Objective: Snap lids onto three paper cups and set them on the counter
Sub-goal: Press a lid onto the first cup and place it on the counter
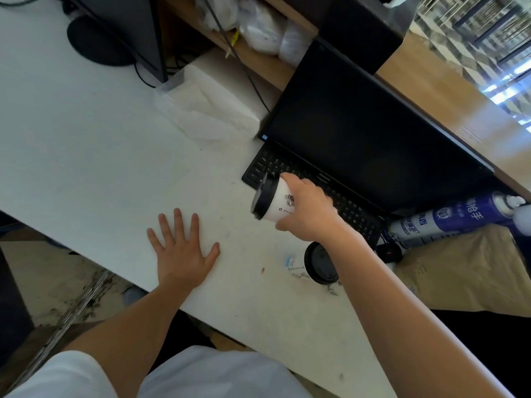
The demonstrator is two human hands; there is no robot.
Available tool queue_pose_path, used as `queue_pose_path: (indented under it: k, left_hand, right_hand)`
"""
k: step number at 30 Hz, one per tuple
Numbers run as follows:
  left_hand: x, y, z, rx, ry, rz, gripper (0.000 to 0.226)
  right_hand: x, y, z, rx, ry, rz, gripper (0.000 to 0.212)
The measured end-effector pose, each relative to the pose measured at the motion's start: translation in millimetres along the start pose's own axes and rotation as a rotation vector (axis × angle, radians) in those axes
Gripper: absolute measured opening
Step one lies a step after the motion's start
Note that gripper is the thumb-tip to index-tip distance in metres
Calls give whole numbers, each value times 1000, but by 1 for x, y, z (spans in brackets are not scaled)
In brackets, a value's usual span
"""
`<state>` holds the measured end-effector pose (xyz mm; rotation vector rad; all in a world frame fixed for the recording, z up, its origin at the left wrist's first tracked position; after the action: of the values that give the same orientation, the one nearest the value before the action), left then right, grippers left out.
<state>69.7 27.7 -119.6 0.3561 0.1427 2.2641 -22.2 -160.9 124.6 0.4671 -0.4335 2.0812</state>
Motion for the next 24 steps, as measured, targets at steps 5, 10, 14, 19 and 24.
queue_pose_path:
  k: [5, 10, 14, 19, 24]
  left_hand:
    - [0, 0, -1, 4, -2, -2, 95]
    - [-1, -1, -3, 15, 21, -11, 94]
    - [-1, -2, -6, 1, 13, -16, 95]
    - [-3, -2, -7, -7, -12, -23, 94]
    - [-8, -2, -4, 16, -208, 24, 97]
  right_hand:
    - [9, 9, -3, -585, -36, 152, 92]
    - [11, 12, -36, -916, -47, 151, 92]
    - [9, 16, -61, -1091, 31, 87, 92]
    - [12, 22, -76, -1135, 64, 44, 92]
    - [21, 28, -78, -1179, 95, 27, 93]
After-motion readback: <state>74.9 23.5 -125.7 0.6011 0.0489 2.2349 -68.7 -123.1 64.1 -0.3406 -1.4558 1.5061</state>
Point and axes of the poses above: each hand's wrist, its own x-axis away from the middle knuckle, its own z-axis out of the back of the hand, y = z × x, the point moved 5 cm from there along -x, towards the middle knuckle, and after that the axes turned 12 degrees about -z, right-handed, at the moved point
